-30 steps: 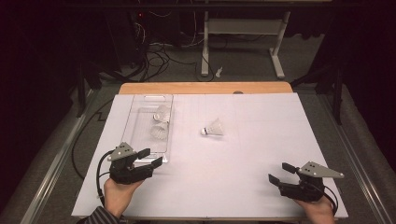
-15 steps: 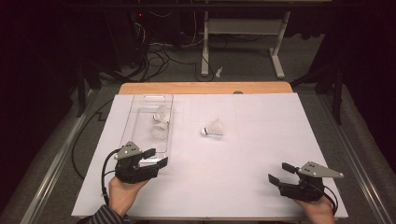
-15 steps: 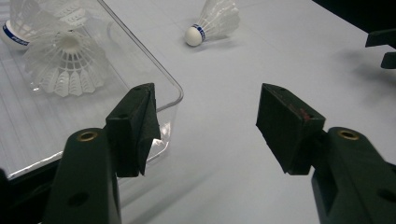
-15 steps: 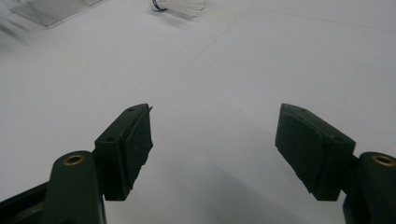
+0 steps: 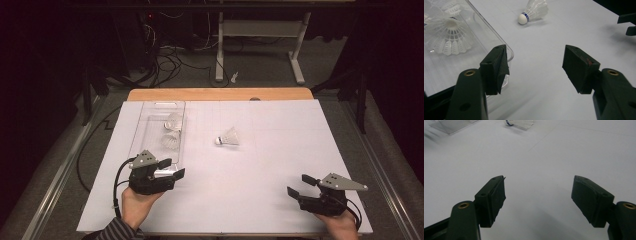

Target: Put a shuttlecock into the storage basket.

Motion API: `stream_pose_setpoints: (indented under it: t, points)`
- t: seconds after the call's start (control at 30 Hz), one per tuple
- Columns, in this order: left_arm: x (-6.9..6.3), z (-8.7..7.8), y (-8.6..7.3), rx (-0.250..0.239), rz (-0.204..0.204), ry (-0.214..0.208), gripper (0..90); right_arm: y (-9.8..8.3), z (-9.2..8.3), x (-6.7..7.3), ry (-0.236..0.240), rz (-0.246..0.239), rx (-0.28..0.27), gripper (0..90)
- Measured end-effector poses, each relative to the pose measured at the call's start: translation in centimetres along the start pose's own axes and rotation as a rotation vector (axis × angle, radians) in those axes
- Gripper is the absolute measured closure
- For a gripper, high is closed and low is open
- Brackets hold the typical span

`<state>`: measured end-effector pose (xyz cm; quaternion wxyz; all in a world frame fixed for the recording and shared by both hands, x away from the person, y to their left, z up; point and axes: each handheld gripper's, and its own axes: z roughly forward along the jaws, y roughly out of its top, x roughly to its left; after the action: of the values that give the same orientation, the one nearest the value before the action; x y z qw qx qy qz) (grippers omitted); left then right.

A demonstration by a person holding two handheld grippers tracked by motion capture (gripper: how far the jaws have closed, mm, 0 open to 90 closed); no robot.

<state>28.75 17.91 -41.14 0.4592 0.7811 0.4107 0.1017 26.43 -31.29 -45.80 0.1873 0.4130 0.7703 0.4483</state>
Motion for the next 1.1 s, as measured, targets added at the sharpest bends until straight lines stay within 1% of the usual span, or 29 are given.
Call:
stream_pose_setpoints:
  t: [0.5,0.93,1.1]
  points:
    - [-0.6,1.3,0.9,0.012,0.023,-0.015,37.1,0.0,0.0,0.0,0.000,0.001,0.000,27.8]
    - [-0.9,2.2,1.3,0.011,0.023,-0.025,37.0,0.0,0.0,0.0,0.000,0.001,-0.001,27.8]
    - [-1.0,2.3,1.6,0.011,0.031,-0.027,37.0,0.0,0.0,0.0,0.001,0.000,0.000,27.8]
